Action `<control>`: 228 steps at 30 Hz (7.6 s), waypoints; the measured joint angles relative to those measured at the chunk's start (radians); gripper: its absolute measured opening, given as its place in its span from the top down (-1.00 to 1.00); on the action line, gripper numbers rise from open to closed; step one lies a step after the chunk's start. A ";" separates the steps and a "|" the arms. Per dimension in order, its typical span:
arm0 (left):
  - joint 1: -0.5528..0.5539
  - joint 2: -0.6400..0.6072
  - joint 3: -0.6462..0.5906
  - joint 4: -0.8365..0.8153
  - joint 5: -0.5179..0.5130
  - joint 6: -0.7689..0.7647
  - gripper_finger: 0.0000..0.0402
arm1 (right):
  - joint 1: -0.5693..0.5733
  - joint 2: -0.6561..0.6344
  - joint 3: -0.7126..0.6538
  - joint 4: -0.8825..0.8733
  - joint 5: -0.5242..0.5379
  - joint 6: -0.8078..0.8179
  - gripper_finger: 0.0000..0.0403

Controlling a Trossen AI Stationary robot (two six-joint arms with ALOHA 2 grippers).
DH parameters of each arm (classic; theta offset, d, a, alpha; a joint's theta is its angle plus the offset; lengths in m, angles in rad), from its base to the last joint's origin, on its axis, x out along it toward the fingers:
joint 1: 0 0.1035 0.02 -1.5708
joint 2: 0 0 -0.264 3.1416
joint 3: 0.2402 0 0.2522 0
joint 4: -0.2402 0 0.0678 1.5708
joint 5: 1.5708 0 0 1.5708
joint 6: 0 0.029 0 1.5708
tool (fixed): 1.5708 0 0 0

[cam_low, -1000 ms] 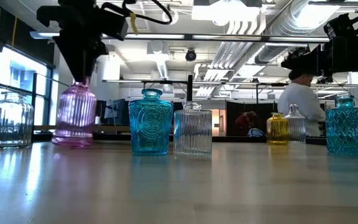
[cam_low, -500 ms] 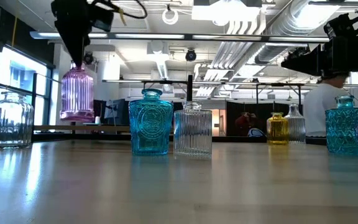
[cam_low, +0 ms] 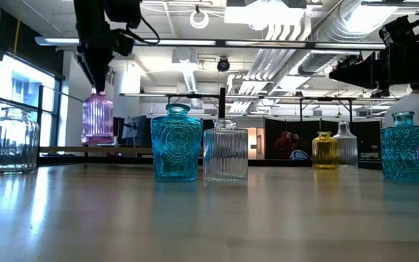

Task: Sort vases onto shelf
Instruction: Put the middle left purple flower vase on the shelf, then put the bottom left blue flower vase on the shelf

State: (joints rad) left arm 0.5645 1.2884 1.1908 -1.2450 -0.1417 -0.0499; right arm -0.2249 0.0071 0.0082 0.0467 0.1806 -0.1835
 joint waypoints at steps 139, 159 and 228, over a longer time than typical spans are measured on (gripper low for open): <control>-0.387 -0.660 -1.099 1.946 0.282 0.157 0.86 | 0.000 0.000 0.000 0.025 0.000 0.005 1.00; -0.391 -0.927 -1.099 1.630 0.399 0.196 0.86 | 0.093 0.185 0.000 0.461 -0.230 0.184 1.00; -1.585 -0.011 -0.172 0.197 0.116 -1.083 0.31 | 0.287 1.157 0.357 0.681 -0.081 0.055 1.00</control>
State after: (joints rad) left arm -1.0205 1.2770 1.0191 -1.0481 -0.0255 -1.1332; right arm 0.0620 1.1645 0.3653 0.7280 0.0998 -0.1286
